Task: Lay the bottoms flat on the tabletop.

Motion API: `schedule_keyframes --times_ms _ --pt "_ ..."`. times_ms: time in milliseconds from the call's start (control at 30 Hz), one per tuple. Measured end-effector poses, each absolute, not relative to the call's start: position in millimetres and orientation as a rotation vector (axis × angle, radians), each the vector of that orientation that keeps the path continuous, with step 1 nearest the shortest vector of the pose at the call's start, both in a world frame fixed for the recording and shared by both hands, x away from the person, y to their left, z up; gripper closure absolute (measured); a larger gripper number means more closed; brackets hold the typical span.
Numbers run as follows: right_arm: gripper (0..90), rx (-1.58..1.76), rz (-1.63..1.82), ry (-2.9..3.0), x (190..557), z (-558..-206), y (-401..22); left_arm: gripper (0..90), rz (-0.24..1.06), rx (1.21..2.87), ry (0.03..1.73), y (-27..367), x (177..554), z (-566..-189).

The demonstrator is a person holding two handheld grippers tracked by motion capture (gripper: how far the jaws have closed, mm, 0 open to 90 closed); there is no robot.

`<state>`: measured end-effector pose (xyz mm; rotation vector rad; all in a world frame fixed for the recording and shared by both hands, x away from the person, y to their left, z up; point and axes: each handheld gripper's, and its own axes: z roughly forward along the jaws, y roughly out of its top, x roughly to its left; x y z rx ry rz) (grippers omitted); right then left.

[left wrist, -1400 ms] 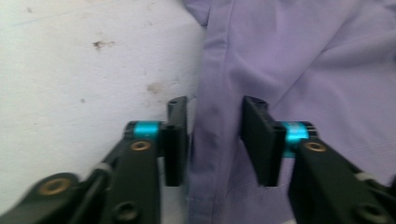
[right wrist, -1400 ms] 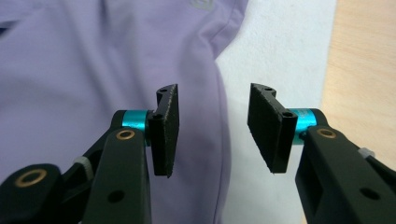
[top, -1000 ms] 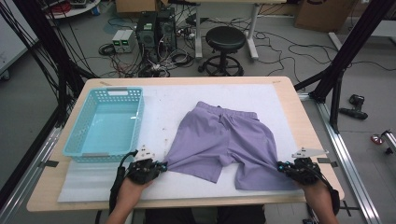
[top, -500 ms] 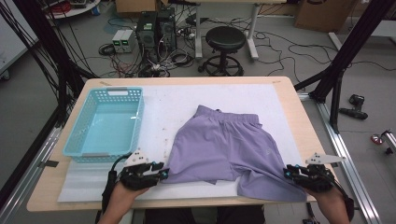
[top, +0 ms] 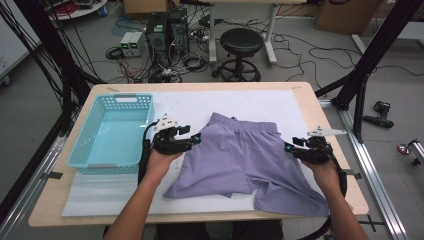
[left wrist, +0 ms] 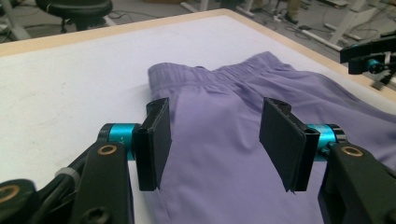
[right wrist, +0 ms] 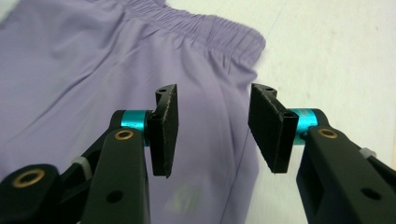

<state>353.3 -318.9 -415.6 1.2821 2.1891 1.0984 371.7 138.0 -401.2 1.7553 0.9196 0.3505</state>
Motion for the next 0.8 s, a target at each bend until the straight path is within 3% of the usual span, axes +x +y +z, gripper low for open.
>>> schedule_keyframes --times_ms 233,400,533,800 --pt "50.0 1.332 0.912 2.267 397.8 -436.5 -293.8 44.3 0.349 1.763 0.975 132.1 385.3 -412.8" --pt "72.9 1.283 0.856 2.305 408.4 -445.9 -283.5 44.8 0.356 1.761 0.983 129.5 393.3 -412.3" --pt "86.2 1.23 0.857 2.327 409.6 -446.2 -284.3 44.9 0.353 1.768 0.994 125.3 402.4 -413.9" --pt "87.3 1.269 0.828 2.22 402.4 -434.7 -299.9 44.9 0.339 1.783 1.016 111.7 415.9 -416.5"
